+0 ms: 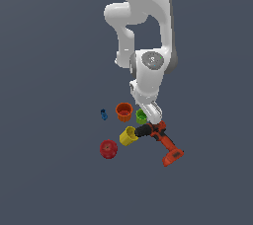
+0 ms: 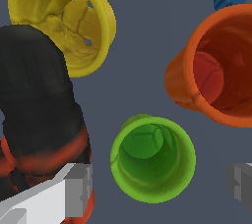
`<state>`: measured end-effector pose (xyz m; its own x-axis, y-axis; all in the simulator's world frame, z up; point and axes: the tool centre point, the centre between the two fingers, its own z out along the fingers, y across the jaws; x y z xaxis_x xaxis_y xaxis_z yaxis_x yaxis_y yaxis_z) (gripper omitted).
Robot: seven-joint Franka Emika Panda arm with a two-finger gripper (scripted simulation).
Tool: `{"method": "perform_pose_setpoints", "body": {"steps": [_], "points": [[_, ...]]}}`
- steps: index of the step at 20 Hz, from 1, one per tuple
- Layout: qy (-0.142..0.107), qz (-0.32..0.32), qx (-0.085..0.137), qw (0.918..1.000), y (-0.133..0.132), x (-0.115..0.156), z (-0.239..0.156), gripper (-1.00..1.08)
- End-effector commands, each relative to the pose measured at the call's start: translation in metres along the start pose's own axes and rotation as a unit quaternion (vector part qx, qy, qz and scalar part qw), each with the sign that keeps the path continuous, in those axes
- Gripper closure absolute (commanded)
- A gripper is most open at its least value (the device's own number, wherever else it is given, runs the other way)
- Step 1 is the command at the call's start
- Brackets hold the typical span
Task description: Pick up a designated object from a clutter of objects.
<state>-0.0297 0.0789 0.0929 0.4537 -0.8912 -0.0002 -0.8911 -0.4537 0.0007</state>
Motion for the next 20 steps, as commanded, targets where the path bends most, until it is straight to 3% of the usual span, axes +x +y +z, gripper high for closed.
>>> {"method": "perform_pose_setpoints", "body": {"steps": [1,18,19,20], "points": [[0.000,0.000,0.000,1.0000,0.000,0.000,0.001,-0.92],[0.000,0.002,0.000,1.0000,0.000,0.000,0.050,-0.92],[0.000,0.002,0.000,1.0000,0.000,0.000,0.050,1.08],[0.000,0.002,0.000,1.0000,0.000,0.000,0.050,1.08]]}}
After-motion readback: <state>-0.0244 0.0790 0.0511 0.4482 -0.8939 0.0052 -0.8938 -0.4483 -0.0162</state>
